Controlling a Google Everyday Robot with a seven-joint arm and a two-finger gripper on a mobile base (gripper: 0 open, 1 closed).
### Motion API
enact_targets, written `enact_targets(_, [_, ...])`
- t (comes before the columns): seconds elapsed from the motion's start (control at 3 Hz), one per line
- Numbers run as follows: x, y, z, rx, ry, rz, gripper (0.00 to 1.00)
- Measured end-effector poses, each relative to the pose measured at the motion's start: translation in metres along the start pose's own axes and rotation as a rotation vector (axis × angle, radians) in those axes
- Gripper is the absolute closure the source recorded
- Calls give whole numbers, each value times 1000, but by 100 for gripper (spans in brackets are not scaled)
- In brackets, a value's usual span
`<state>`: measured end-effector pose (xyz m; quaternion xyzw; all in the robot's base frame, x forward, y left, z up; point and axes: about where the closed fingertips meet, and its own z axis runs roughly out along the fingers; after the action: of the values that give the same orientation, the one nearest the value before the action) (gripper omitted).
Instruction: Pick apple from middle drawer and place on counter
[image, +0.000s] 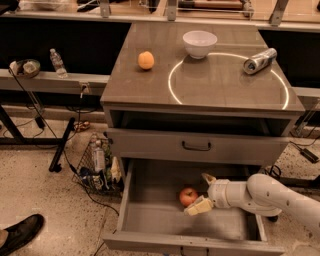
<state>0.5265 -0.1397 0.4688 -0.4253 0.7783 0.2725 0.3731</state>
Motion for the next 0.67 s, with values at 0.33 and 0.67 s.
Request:
enact_targets(0.33, [21,-24,14,25,-16,-22,0])
enact_targets(0.67, [34,-38,37,25,-31,-30,0])
